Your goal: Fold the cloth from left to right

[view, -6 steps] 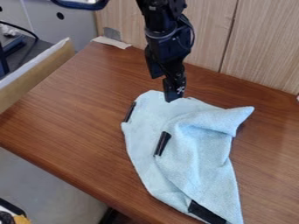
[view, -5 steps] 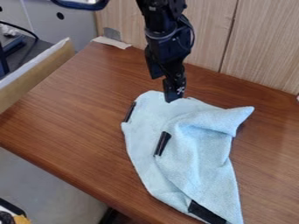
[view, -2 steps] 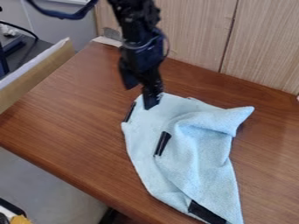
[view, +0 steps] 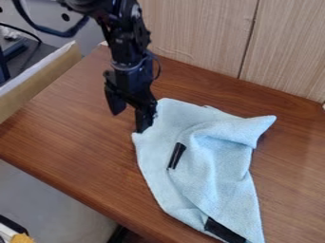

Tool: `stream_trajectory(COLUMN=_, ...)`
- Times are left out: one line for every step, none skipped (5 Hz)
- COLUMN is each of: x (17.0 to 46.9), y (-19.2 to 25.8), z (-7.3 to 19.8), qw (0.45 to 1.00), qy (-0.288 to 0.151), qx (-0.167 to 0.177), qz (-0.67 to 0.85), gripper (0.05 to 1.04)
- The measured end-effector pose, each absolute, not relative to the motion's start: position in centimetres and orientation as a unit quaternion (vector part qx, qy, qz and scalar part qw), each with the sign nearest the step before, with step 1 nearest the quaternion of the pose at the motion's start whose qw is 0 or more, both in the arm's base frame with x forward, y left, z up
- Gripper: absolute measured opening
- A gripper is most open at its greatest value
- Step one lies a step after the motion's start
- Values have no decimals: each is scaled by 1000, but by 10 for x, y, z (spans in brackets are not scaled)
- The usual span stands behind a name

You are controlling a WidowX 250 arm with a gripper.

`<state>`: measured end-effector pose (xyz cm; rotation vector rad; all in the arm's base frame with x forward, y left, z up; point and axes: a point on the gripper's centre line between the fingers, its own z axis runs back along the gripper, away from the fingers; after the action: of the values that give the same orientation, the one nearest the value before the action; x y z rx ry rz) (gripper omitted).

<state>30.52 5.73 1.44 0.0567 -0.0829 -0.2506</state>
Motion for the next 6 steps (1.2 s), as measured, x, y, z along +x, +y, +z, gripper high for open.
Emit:
stream_trajectory(x=311, y=60, z=0, qw=992, qy=-9, qx=30, qz=-123, gripper=1000)
stream_trajectory(x=315, y=55, z=-10, qw=992, qy=8, qx=31, qz=-126, gripper=964)
stream_trajectory(x=321, y=55, z=-15, qw=991, qy=14, qx=30, qz=-126, gripper=696)
stream_trajectory(x=320, y=56, z=-16, qw=992, qy=13, qx=34, qz=-123, gripper=408)
stream_trajectory(x=316, y=57, z=-16, qw=992, qy=9, qx=37, qz=-119, gripper=209)
stream_trajectory(x=309, y=63, z=-14, qw=994, qy=6, qx=41, qz=-102, gripper=103)
